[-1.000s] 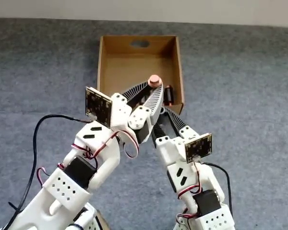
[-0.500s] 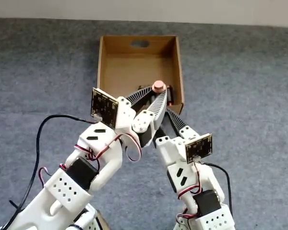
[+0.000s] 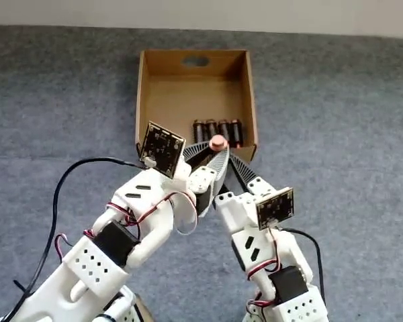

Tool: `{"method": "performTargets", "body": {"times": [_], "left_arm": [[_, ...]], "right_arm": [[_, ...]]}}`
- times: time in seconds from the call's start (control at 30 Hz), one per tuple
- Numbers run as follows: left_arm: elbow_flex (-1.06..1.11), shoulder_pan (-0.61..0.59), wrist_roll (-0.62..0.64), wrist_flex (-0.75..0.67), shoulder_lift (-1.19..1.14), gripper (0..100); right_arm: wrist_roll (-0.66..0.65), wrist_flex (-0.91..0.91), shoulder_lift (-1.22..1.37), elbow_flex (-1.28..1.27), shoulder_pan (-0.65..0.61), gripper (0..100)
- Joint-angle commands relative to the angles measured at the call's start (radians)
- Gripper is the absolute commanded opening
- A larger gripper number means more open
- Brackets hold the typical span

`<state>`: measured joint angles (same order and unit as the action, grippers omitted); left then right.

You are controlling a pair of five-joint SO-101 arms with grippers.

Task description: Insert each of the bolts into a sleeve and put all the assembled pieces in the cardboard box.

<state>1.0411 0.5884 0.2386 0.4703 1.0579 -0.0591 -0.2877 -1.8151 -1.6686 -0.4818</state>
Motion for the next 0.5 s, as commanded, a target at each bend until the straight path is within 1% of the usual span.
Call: {"method": "performTargets", "body": {"times": [0.0,0.03,0.1,0.2,0.3,0.37,0.47], "left_arm": [[-0.013,-0.005,0.011,0.041,0.01,1],[-0.013,-0.005,0.011,0.049,0.01,2],[-0.015,-0.005,0.011,0.058,0.01,6],[-0.025,-0.005,0.011,0.101,0.012,18],[-0.07,-0.005,0.011,0.192,0.051,27],[-0.107,-0.01,0.011,0.25,0.108,28],[-0.148,-0.018,0.005,0.322,0.22,24]], "right_arm": [[0.009,0.025,-0.013,-0.008,-0.001,0.5],[0.009,0.025,-0.013,-0.008,-0.001,0.5],[0.009,0.025,-0.013,-0.01,-0.001,0.5],[0.009,0.024,-0.013,-0.01,-0.001,0.5],[0.009,0.024,-0.013,-0.01,-0.001,0.5],[0.009,0.024,-0.013,-0.01,-0.001,0.5],[0.009,0.024,-0.013,-0.01,-0.001,0.5]]}}
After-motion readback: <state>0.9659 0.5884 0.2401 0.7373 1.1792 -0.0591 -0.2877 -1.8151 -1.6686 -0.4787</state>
